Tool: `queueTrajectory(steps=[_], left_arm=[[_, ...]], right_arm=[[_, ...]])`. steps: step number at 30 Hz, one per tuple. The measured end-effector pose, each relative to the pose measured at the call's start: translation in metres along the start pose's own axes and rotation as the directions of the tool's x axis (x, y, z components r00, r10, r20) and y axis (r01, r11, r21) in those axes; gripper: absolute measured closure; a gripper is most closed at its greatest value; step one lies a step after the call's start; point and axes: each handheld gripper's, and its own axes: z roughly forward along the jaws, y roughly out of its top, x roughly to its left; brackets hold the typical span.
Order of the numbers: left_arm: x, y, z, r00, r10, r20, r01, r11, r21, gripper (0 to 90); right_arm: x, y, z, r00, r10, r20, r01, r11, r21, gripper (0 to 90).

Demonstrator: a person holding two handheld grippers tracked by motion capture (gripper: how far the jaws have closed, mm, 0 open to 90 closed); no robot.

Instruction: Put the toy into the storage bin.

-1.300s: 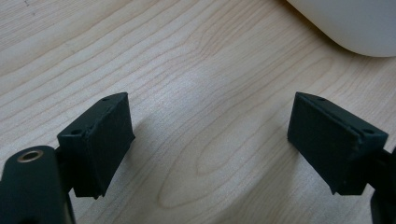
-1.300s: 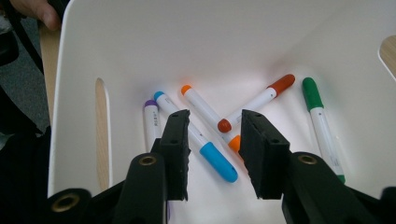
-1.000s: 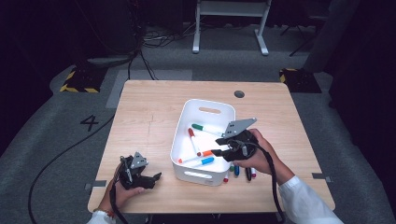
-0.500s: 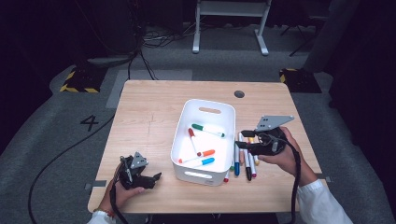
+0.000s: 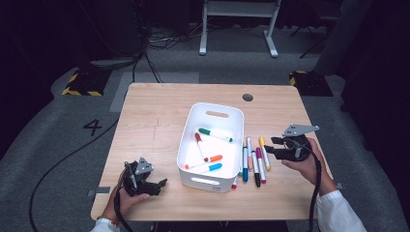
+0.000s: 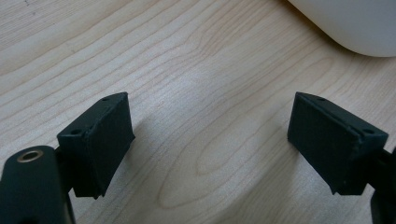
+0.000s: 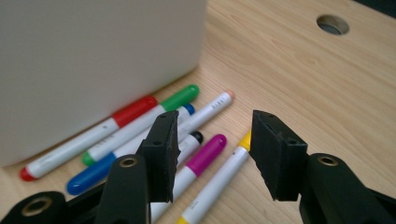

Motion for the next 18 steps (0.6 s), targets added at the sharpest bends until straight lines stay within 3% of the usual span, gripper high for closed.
queueTrajectory(steps=[5,9,12,18], left_arm=[[0.000,0.000,0.000,1.0000,0.000,0.000,0.000,1.0000,0.000,14.2],[0.000,0.000,0.000,1.0000,0.000,0.001,0.000,1.0000,0.000,14.2],[0.000,0.000,0.000,1.0000,-0.002,0.007,0.002,1.0000,0.001,14.2],[0.000,0.000,0.000,1.0000,-0.003,0.006,0.003,1.0000,0.001,14.2]], right_arm=[[-0.013,-0.013,0.020,0.9983,0.053,0.023,-0.054,0.9983,0.023,52.5],[-0.017,-0.017,0.036,0.9966,0.072,0.040,-0.074,0.9963,0.043,52.6],[-0.019,-0.020,0.049,0.9946,0.068,0.078,-0.074,0.9947,0.071,52.7],[-0.031,-0.029,0.063,0.9821,0.140,0.127,-0.151,0.9849,0.084,54.4]])
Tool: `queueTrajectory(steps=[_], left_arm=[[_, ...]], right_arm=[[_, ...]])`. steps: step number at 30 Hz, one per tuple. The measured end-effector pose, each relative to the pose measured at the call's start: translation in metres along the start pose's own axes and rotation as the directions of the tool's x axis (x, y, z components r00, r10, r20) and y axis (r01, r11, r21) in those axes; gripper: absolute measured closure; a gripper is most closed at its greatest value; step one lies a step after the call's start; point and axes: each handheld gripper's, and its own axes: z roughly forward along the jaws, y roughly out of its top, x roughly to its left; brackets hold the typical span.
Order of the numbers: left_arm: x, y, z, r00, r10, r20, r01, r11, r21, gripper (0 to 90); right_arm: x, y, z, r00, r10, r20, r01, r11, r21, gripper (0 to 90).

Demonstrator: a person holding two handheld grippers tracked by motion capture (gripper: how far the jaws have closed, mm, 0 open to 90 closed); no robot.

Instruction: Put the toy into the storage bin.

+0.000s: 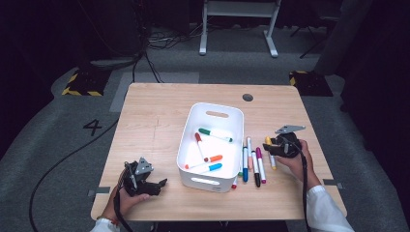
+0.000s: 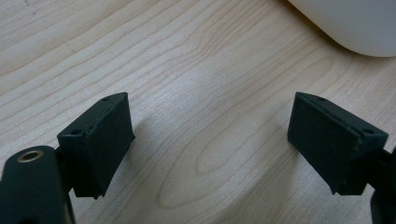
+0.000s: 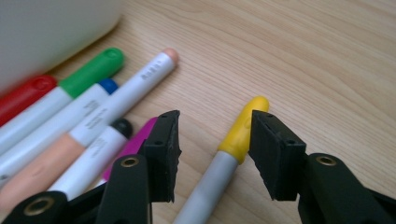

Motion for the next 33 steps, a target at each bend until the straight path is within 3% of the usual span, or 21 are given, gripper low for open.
queueTrajectory(steps=[7,12,15,19,26,33], left_arm=[[0.000,0.000,0.000,1.0000,-0.001,-0.004,0.001,1.0000,-0.001,14.2],[0.000,0.000,0.000,1.0000,-0.001,-0.004,0.001,1.0000,0.000,14.2],[0.000,0.000,0.000,1.0000,0.001,0.001,-0.001,1.0000,0.000,14.2],[0.000,0.000,0.000,1.0000,0.001,0.001,-0.001,1.0000,0.000,14.2],[0.000,0.000,0.000,1.0000,0.000,-0.005,0.000,1.0000,-0.001,14.2],[0.000,0.000,0.000,1.0000,0.003,-0.008,-0.003,1.0000,-0.003,14.2]], right_arm=[[-0.008,-0.008,0.011,0.9990,0.024,0.037,-0.026,0.9991,0.033,62.8],[-0.009,-0.011,0.012,0.9995,0.021,0.025,-0.021,0.9995,0.021,74.2],[-0.007,-0.010,0.012,0.9995,-0.004,0.031,0.003,0.9997,0.026,74.5],[-0.007,-0.010,0.009,1.0000,0.005,0.003,-0.005,1.0000,0.007,74.6],[-0.005,0.000,-0.017,0.9985,-0.024,-0.048,0.020,0.9966,-0.080,74.7],[0.008,0.022,-0.060,0.9908,-0.082,-0.107,0.060,0.9785,-0.197,74.7]])
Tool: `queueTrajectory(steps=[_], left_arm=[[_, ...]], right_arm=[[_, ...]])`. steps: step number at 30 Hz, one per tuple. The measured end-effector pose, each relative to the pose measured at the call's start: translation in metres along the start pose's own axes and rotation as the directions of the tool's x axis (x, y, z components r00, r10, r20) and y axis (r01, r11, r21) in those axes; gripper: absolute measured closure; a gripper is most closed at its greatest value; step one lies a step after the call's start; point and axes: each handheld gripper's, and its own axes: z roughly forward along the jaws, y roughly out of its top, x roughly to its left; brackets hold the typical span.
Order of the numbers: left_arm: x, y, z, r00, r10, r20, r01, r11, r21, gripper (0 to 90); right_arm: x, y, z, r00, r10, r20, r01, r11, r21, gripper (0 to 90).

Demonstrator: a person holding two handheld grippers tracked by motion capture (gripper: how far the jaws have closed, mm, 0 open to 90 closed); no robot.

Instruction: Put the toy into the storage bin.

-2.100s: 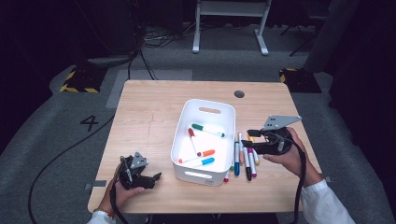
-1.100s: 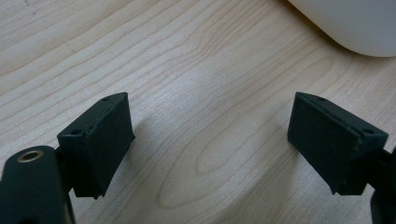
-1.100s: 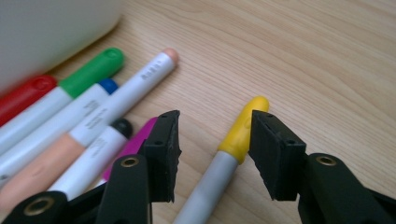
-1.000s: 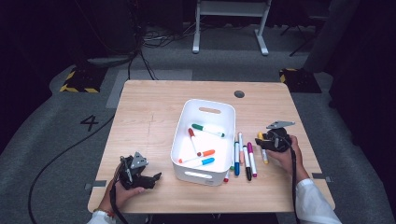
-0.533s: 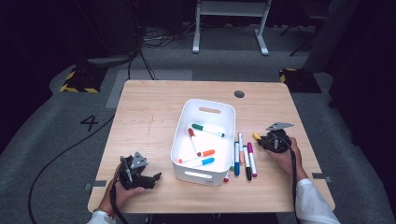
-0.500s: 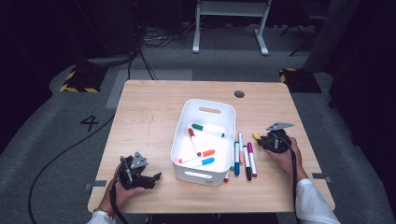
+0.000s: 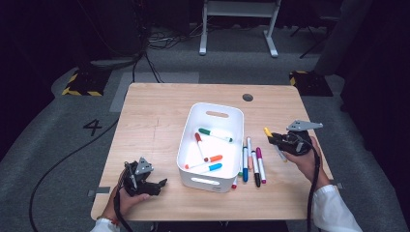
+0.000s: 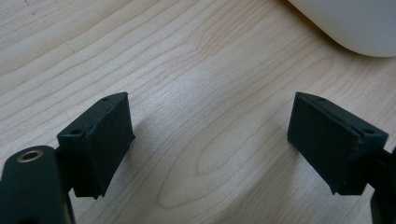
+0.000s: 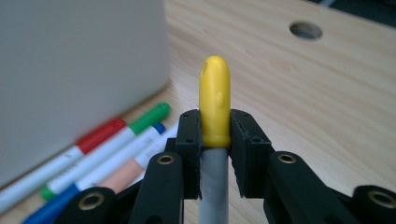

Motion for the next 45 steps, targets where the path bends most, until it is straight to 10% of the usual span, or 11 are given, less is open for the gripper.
queueTrajectory(steps=[11,19,31,45], left_arm=[[0.000,0.000,0.000,1.0000,0.000,0.003,0.000,1.0000,0.001,14.2],[0.000,0.000,0.000,0.9999,-0.002,0.010,0.002,1.0000,0.003,14.2],[0.000,0.000,0.000,1.0000,0.004,0.008,-0.004,1.0000,0.002,14.2],[0.000,0.000,0.000,0.9999,0.004,0.009,-0.004,1.0000,0.002,14.2]], right_arm=[[0.059,0.073,-0.049,0.9794,-0.154,-0.131,0.135,0.9805,-0.143,74.7],[0.115,0.118,-0.047,0.9350,-0.283,-0.213,0.248,0.9525,-0.177,74.6],[0.175,0.134,0.006,0.8822,-0.352,-0.312,0.351,0.9343,-0.062,74.6],[0.200,0.114,0.047,0.8378,-0.378,-0.394,0.466,0.8711,0.155,74.6]])
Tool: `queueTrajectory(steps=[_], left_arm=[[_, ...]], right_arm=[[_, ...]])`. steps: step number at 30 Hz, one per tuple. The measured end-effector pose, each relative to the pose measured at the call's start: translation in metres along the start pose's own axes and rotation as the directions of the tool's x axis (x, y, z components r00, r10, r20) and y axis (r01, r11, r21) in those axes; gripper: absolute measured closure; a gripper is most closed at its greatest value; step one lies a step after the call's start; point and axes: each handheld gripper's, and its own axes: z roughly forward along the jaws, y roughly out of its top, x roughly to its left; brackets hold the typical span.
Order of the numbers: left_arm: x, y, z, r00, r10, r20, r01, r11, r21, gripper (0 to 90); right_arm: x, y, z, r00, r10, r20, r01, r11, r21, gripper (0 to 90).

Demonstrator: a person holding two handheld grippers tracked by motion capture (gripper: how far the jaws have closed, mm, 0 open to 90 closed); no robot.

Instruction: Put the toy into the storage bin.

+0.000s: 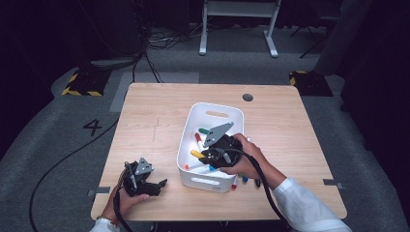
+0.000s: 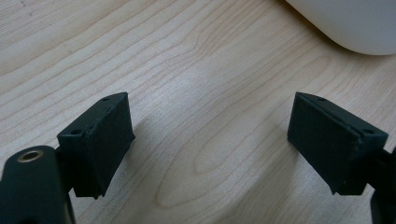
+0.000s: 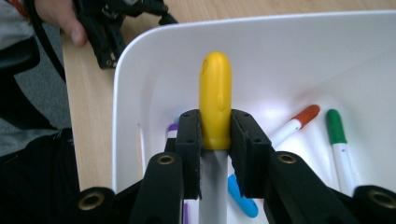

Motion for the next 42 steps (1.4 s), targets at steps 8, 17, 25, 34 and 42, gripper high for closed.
queueTrajectory(steps=[8,17,25,34,42], left_arm=[[0.000,0.000,0.000,1.0000,0.000,0.000,0.000,1.0000,0.000,14.2],[0.000,0.000,0.000,1.0000,0.000,0.000,0.000,1.0000,0.000,14.2],[0.000,0.000,0.000,1.0000,0.001,-0.001,-0.001,1.0000,0.000,14.2],[0.000,0.000,0.000,1.0000,0.001,-0.001,-0.001,1.0000,0.001,14.2],[0.000,0.000,0.000,1.0000,0.001,-0.001,-0.001,1.0000,0.001,14.2]], right_arm=[[0.004,-0.001,0.015,0.9983,-0.029,-0.052,0.033,0.9962,0.081,74.5],[0.003,-0.002,0.023,0.9976,-0.009,-0.069,0.017,0.9935,0.113,67.4],[-0.002,-0.005,0.021,0.9986,0.010,-0.051,-0.005,0.9960,0.090,64.8],[-0.006,-0.010,0.005,0.9991,0.037,-0.022,-0.037,0.9991,0.021,59.7],[-0.010,-0.020,-0.031,0.9983,0.022,0.054,-0.017,0.9966,-0.080,52.5]])
